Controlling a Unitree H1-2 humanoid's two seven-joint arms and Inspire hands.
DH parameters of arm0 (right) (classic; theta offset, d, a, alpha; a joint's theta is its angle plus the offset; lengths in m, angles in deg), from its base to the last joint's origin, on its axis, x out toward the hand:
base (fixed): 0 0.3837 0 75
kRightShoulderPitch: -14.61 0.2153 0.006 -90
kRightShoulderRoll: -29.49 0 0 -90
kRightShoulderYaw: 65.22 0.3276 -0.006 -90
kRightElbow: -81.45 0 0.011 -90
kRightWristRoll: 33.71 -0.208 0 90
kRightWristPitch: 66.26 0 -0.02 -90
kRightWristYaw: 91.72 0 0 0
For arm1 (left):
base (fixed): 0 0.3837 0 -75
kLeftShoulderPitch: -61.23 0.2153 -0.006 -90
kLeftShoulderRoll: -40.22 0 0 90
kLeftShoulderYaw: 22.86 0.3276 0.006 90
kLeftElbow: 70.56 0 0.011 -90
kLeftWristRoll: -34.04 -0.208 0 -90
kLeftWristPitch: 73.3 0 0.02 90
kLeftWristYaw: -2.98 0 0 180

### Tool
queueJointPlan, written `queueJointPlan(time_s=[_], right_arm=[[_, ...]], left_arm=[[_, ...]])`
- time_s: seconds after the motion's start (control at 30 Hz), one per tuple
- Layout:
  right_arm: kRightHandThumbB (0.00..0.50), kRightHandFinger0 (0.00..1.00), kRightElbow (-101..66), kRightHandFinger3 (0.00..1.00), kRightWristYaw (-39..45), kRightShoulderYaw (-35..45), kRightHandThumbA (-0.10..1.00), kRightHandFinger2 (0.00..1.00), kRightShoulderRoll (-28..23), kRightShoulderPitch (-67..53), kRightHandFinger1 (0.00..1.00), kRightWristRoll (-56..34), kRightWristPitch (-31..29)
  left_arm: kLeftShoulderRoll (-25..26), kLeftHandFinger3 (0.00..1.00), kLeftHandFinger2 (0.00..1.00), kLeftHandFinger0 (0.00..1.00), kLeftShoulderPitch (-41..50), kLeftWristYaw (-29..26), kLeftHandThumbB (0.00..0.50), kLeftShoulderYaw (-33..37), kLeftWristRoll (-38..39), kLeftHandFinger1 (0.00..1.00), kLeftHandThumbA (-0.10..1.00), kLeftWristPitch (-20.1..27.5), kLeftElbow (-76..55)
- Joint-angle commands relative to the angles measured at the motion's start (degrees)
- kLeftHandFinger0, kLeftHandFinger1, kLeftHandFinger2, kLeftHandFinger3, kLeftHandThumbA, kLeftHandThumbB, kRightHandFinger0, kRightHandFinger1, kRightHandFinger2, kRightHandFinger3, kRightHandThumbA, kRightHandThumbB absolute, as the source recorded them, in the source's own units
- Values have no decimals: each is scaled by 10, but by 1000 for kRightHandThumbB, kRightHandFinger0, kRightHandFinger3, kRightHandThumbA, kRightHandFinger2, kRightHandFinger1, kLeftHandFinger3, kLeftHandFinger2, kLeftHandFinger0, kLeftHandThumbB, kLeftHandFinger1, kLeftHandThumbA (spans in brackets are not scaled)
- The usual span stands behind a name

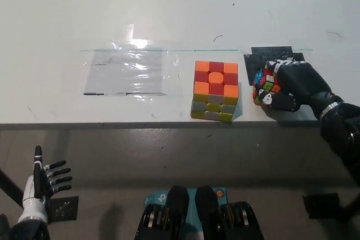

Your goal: The robot uses its right hand to pick up the small cube kept on the middle on the desk and place it on the bigger cube kept next to it

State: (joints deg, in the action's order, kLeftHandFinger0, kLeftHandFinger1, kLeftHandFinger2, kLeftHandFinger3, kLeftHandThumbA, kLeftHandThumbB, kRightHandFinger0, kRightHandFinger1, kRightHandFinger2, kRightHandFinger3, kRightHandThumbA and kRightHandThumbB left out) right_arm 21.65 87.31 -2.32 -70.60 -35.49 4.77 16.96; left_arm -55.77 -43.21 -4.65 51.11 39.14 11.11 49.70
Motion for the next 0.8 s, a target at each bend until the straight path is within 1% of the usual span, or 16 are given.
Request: queueJointPlan(time_s=[0.0, 0.03, 0.1, 0.13, 0.2, 0.23, 0.3, 0.33, 0.4, 0.43, 0.5, 0.53, 0.6, 0.7, 0.73, 0.77], right_arm=[[1, 0, 26, 157, -99, -13, -100, 380, 6, 14, 195, 66, -40], [0, 0, 27, 142, -97, -12, -100, 414, 7, 14, 209, 65, -36], [0, 0, 30, 35, -104, -8, -100, 563, 10, 12, 270, 67, -33], [0, 0, 34, 8, -110, -7, -100, 568, 11, 12, 270, 67, -37], [0, 0, 47, 0, -131, -7, -100, 563, 14, 16, 266, 72, -45], [0, 0, 50, 39, -129, -7, -100, 566, 14, 18, 274, 74, -41], [14, 0, 51, 7, -133, -4, -100, 526, 14, 17, 254, 73, -43], [45, 0, 50, 0, -134, 0, -100, 493, 15, 16, 233, 70, -41], [60, 0, 55, 0, -138, 3, -100, 479, 17, 17, 222, 67, -46], [74, 0, 56, 0, -145, 6, -100, 454, 18, 16, 209, 65, -48], [77, 0, 55, 17, -147, 7, -100, 446, 17, 17, 204, 67, -49], [85, 0, 55, 11, -147, 7, -100, 404, 17, 17, 172, 67, -50], [109, 0, 53, 10, -146, 11, -100, 364, 18, 16, 157, 64, -50], [138, 0, 50, 13, -150, 14, -100, 353, 16, 14, 144, 65, -53], [130, 0, 49, 2, -152, 15, -100, 312, 16, 14, 109, 66, -52], [141, 0, 46, 10, -156, 14, -100, 283, 14, 15, 85, 71, -54]], left_arm=[[18, 519, 501, 509, -21, -3, 49, 4, -5, 511, 1000, 8, -2], [19, 523, 506, 510, -21, -1, 42, 5, -4, 513, 1000, 11, -2], [19, 516, 505, 523, -22, 0, 35, 5, -3, 522, 1000, 14, 2], [19, 528, 517, 528, -23, 0, 38, 5, -3, 525, 1000, 15, 5], [20, 532, 512, 530, -25, -2, 28, 6, -5, 520, 1000, 18, 8], [19, 547, 530, 543, -23, -3, 20, 7, -6, 531, 1000, 14, 0], [20, 541, 526, 542, -23, -2, 42, 7, -6, 528, 1000, 18, 2], [20, 538, 523, 543, -24, -5, 65, 7, -7, 528, 1000, 17, 3], [20, 546, 545, 567, -21, -5, 75, 6, -6, 554, 1000, 11, -1], [19, 542, 545, 572, -21, -3, 42, 6, -5, 556, 1000, 16, 1], [20, 546, 555, 577, -21, -3, 27, 7, -6, 560, 1000, 17, 1], [20, 549, 561, 579, -21, -3, 27, 7, -6, 563, 1000, 17, 1], [20, 579, 587, 589, -19, -3, 14, 9, -8, 578, 1000, 14, -5], [18, 575, 574, 599, -19, -4, 15, 7, -5, 573, 1000, 15, -3], [19, 575, 574, 605, -19, -3, 16, 7, -4, 575, 1000, 16, -2], [21, 562, 551, 597, -20, 0, 29, 8, -5, 561, 1000, 23, 5]])
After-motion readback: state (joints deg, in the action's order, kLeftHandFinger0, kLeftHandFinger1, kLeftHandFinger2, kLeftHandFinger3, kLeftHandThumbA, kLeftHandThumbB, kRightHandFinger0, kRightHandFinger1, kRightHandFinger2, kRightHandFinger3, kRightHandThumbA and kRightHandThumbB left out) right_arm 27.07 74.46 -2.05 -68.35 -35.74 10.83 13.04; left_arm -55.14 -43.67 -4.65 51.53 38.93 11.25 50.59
